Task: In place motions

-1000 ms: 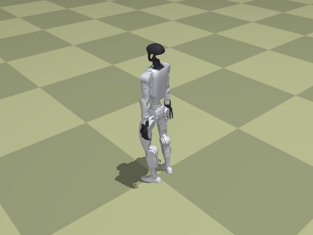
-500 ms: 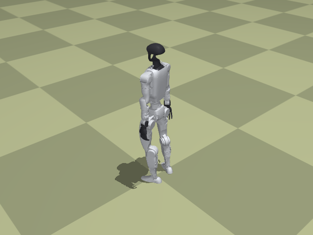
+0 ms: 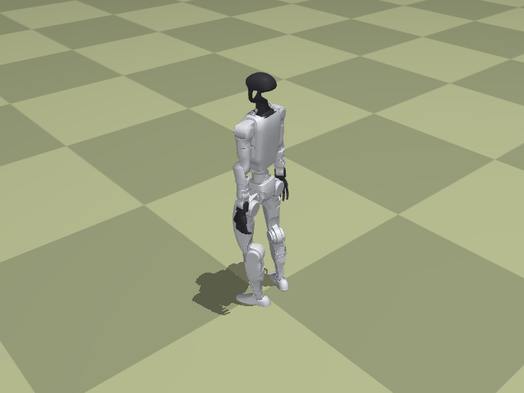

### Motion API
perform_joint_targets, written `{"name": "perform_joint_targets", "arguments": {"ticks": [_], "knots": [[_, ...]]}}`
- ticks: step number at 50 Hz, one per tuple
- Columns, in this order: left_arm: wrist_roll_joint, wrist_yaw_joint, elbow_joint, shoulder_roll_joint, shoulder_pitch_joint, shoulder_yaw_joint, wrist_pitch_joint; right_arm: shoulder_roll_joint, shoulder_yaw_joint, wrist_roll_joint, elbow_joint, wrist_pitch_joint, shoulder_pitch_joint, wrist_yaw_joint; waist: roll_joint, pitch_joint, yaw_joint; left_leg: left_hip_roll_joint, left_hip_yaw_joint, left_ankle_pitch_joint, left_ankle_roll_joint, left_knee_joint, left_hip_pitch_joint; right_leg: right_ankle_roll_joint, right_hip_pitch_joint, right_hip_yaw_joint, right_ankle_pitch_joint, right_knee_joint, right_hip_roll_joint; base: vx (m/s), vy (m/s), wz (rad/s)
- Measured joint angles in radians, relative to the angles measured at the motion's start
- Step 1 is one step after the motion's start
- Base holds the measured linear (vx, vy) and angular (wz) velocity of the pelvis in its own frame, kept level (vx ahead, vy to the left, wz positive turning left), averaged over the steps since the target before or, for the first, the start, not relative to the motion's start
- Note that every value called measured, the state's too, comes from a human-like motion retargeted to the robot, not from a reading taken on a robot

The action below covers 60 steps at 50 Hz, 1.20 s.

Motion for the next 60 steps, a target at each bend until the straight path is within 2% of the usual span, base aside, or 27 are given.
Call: {"name": "perform_joint_targets", "arguments": {"ticks": [60], "knots": [[-0.004, -0.008, 0.001, -0.014, 0.007, 0.004, 0.012, 0.004, -0.004, 0.006, -0.003, 0.002, -0.001, 0.030, 0.002, 0.016, 0.007, -0.002, -0.002, 0.002, -0.001, 0.001, 0.002, 0.001, 0.007, -0.006, -0.003, 0.000, -0.003, 0.00, 0.00, 0.00]]}}
